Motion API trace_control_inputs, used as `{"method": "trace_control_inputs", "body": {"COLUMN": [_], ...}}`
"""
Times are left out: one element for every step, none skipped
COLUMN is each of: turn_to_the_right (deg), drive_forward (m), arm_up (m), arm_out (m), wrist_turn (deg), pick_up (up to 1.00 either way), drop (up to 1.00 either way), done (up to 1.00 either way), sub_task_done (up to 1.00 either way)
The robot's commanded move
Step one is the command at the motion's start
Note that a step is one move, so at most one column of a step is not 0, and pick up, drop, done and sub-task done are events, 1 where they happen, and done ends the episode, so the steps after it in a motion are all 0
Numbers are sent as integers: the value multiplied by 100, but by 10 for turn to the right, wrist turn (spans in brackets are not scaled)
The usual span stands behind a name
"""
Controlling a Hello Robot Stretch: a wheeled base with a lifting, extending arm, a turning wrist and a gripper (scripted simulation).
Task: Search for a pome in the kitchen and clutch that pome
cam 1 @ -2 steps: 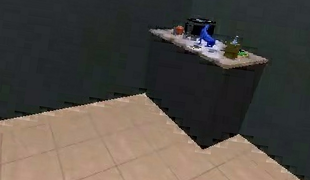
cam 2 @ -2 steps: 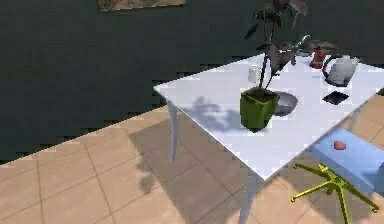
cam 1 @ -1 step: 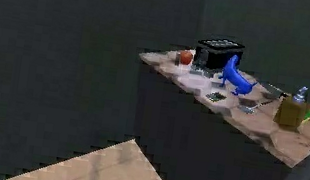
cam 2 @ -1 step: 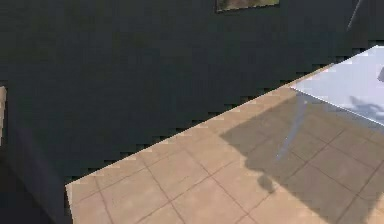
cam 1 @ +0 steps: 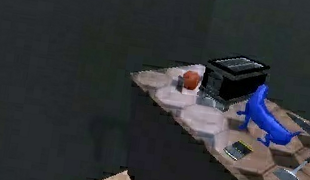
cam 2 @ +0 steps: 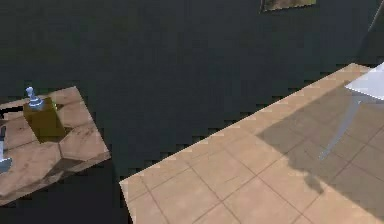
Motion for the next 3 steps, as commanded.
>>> {"method": "trace_control_inputs", "body": {"turn_to_the_right": [-450,-330,450], "drive_forward": [0,0,0], "arm_up": [0,0,0], "arm_out": [0,0,0], "wrist_turn": [0,0,0], "pick_up": [0,0,0], "drop": [0,0,0], "done": [0,0,0], "sub_task_done": [0,0,0]}}
